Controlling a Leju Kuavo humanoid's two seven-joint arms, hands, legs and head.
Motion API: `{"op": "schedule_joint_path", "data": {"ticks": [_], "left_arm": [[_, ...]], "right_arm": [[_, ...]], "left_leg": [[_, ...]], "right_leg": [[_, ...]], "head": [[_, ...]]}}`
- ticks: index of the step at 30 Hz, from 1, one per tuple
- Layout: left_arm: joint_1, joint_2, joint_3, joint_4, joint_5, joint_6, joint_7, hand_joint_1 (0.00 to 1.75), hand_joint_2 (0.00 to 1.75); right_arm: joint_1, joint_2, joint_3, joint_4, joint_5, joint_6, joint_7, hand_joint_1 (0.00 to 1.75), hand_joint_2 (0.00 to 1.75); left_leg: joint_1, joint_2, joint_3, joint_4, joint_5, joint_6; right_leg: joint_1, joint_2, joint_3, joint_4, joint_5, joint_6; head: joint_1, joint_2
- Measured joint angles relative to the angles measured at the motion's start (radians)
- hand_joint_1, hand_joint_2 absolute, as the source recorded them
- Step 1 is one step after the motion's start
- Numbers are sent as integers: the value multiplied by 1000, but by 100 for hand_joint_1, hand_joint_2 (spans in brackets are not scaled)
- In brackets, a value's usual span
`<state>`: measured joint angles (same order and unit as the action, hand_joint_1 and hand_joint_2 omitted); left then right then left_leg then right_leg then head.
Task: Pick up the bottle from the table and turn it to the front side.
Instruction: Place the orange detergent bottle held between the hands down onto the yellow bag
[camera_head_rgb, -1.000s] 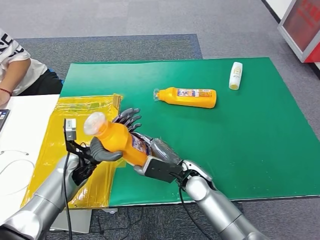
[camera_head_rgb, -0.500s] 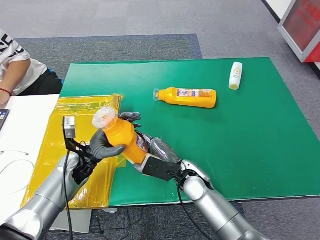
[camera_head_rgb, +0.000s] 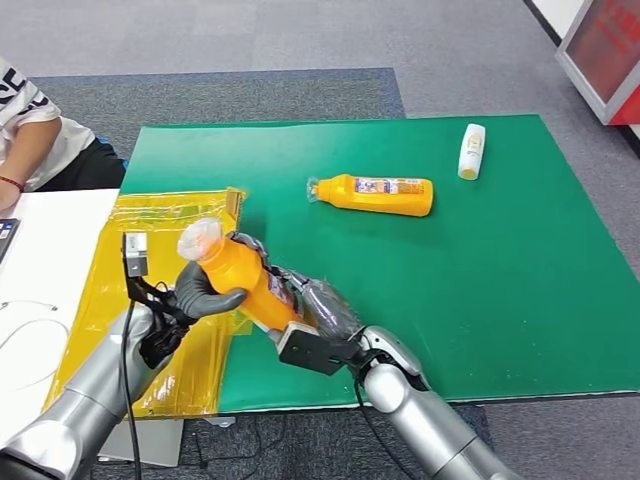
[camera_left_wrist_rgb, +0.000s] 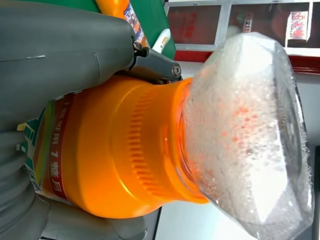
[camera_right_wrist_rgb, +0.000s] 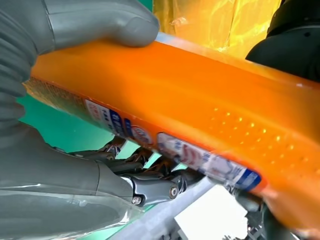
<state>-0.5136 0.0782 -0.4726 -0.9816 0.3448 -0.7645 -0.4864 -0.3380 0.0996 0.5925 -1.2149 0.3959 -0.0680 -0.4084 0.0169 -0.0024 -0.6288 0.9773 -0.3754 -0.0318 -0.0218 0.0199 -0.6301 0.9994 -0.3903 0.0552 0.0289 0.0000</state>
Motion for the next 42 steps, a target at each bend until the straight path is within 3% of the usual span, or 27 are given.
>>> {"op": "schedule_joint_path", "data": {"ticks": [3, 5, 9, 10, 24, 29, 36, 42], "left_arm": [[7, 5, 1, -4, 2, 0, -3, 175, 175], [12, 6, 1, -9, 0, 0, -4, 175, 175], [21, 9, 4, -15, -1, 5, -6, 175, 175], [23, 11, 6, -16, -2, 7, -6, 175, 175], [84, 44, 25, -38, -59, 25, -20, 175, 175], [85, 64, 16, -97, -201, 123, -16, 175, 175], [46, 84, -31, -212, -355, 253, 69, 175, 175], [2, 95, -76, -253, -415, 290, 118, 175, 175]], "right_arm": [[15, 0, -10, -17, 6, -9, -4, 168, 175], [24, 0, -18, -27, 2, -13, -7, 148, 175], [37, 0, -33, -45, -16, -13, -15, 11, 175], [40, 0, -38, -48, -22, -12, -17, 1, 175], [33, -3, -118, -64, -136, 48, -17, 0, 175], [35, -3, -145, -63, -168, 63, -15, 0, 175], [44, -3, -173, -58, -170, 63, -12, 0, 175], [47, -3, -187, -54, -169, 56, -5, 0, 175]], "left_leg": [[0, 0, 0, 0, 0, 0], [0, 0, 0, 0, 0, 0], [0, 0, 0, 0, 0, 0], [0, 0, 0, 0, 0, 0], [0, 0, -1, 0, 0, 0], [0, 0, -1, 0, 0, 0], [0, 0, -1, 0, 0, 0], [0, 0, -1, 0, 0, 0]], "right_leg": [[0, 0, 0, 0, 0, 0], [0, 0, 0, 0, 0, 0], [0, 0, 0, 0, 0, 0], [0, 0, 0, 0, 0, 0], [0, 0, -1, 0, 0, 0], [0, 0, -2, 0, 0, 0], [0, 0, -2, 0, 0, 0], [0, 0, -2, 0, 0, 0]], "head": [[0, 0], [0, 0], [0, 0], [0, 0], [0, 0], [0, 0], [0, 0], [0, 0]]}}
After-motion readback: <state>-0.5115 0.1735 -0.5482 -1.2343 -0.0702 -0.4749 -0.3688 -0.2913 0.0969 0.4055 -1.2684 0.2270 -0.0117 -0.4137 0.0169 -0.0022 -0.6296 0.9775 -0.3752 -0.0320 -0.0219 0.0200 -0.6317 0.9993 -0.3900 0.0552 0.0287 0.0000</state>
